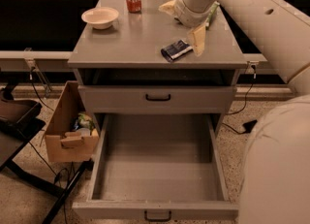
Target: Pick rxbar blueberry from middle drawer and place on counter
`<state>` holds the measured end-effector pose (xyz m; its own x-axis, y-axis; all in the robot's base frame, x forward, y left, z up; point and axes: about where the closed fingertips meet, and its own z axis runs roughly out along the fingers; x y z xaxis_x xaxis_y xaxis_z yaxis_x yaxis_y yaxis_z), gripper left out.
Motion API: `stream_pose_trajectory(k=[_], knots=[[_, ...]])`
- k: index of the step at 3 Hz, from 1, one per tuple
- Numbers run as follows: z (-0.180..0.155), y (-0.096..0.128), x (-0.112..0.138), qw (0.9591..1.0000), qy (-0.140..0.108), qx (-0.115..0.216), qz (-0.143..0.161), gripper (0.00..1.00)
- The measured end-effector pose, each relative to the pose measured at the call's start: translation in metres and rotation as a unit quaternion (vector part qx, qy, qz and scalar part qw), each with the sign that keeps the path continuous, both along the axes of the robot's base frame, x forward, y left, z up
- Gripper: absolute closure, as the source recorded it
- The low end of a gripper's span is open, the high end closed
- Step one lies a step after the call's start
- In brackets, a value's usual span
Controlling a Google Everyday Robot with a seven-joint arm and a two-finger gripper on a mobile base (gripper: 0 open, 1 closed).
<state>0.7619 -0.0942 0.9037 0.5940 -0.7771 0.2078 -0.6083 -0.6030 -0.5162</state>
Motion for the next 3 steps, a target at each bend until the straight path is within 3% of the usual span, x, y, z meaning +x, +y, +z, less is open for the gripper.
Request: stream_pose_trajectory(k=[1, 2, 3], knots=[[0.001, -0.003, 0.002, 1.0, 0.0, 0.001, -0.004, 0.0], [0.007, -0.022, 0.01, 0.9995, -0.002, 0.004, -0.03, 0.0], [0.041, -0.087, 0.008, 0.9918, -0.013, -0.012, -0.127, 0.0]])
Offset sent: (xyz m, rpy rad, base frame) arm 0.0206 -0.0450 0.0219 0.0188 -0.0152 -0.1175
